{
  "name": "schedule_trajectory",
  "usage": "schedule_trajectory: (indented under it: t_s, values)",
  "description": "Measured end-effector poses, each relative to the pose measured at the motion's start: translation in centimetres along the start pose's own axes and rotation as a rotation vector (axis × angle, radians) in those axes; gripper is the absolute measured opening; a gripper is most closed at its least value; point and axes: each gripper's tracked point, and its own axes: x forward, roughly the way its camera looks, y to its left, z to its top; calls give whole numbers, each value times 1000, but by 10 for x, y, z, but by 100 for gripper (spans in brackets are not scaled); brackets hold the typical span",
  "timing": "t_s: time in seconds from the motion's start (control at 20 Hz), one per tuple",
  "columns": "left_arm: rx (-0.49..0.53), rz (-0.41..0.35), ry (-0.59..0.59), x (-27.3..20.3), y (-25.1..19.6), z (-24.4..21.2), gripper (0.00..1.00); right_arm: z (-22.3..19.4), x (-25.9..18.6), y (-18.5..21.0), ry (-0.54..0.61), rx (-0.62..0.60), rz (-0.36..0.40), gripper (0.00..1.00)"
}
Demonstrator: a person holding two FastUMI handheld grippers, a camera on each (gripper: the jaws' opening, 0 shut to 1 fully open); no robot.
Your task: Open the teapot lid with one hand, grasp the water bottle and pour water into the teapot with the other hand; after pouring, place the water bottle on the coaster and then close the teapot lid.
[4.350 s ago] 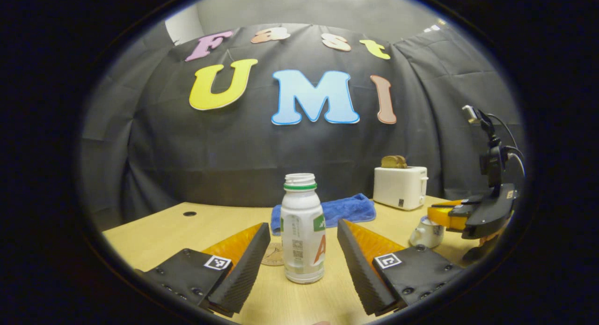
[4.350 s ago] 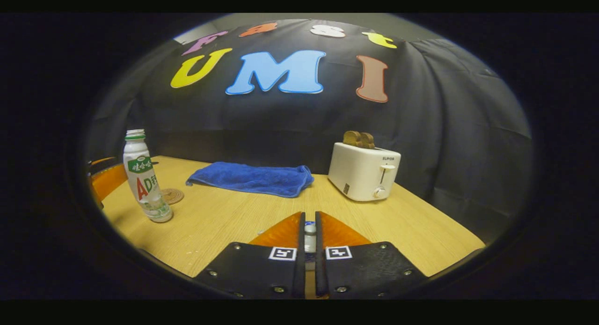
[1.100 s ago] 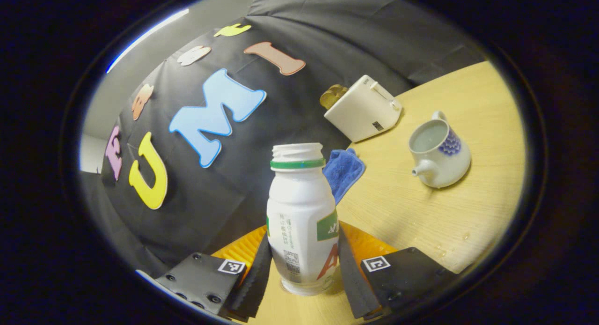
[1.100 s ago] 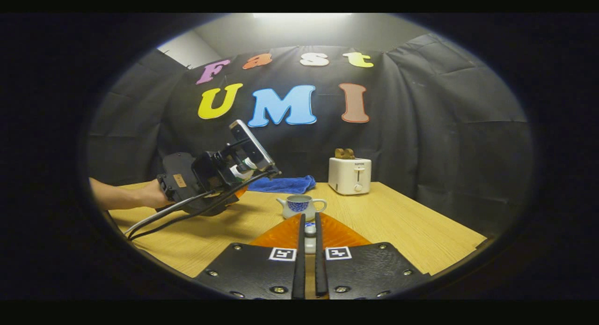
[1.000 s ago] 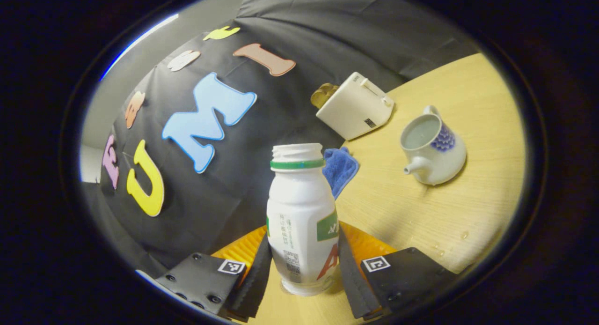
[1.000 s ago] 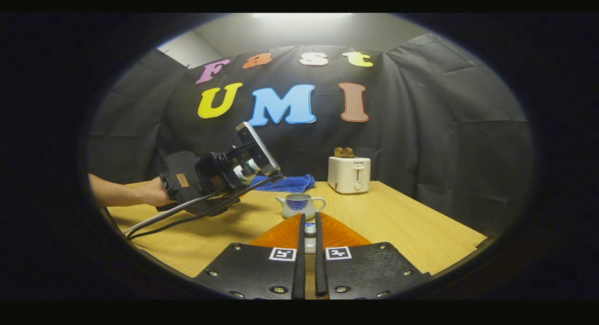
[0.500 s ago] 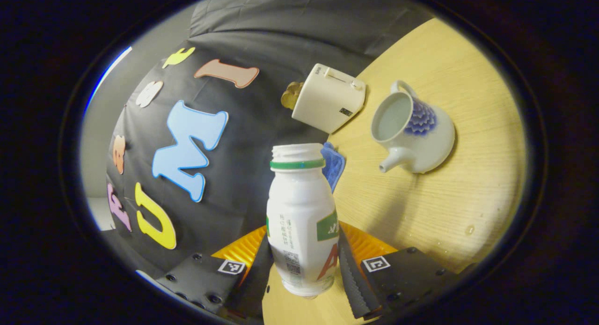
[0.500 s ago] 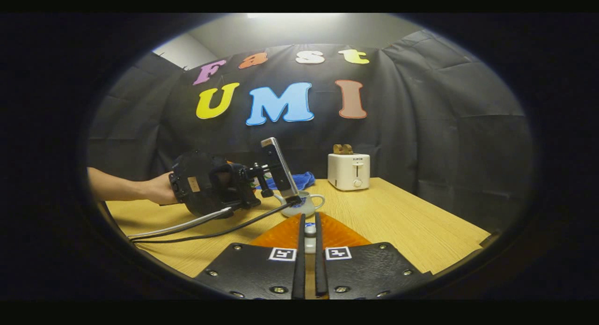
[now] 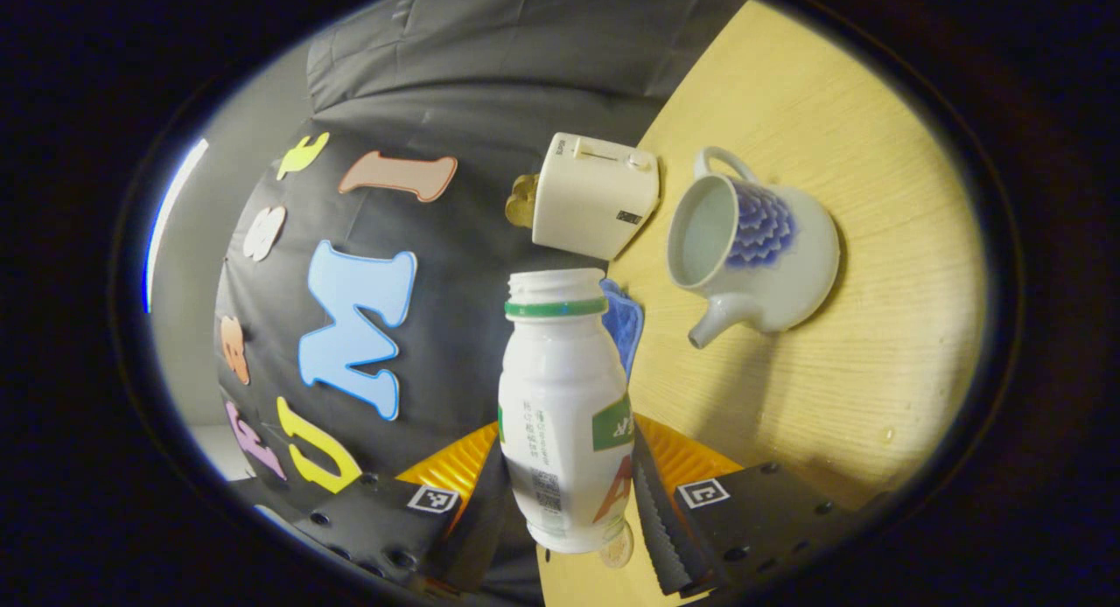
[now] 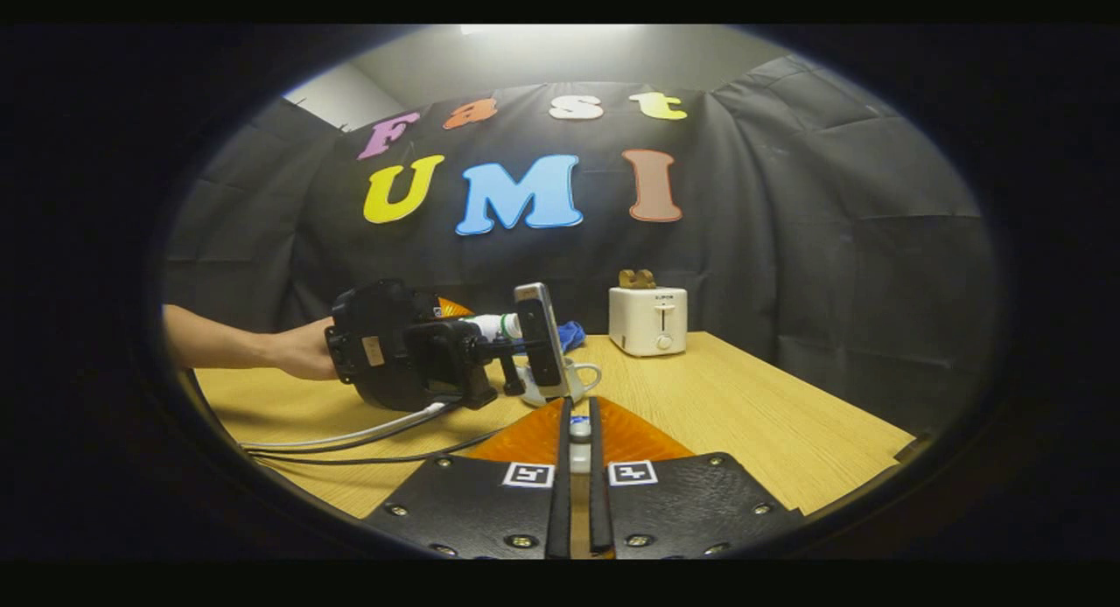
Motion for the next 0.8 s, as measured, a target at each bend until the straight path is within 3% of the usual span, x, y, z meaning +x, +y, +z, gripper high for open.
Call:
schedule_trajectory:
  t_s: [0.7,0.75,0.8]
  values:
    - [180,57,-15,5,8,16,82,6,-2,-3,-10,6,-5,8]
    - [199,66,-18,5,10,17,76,6,-1,-3,-8,8,-3,8]
    - [210,70,-22,6,11,19,76,5,-1,-4,-8,8,-4,8]
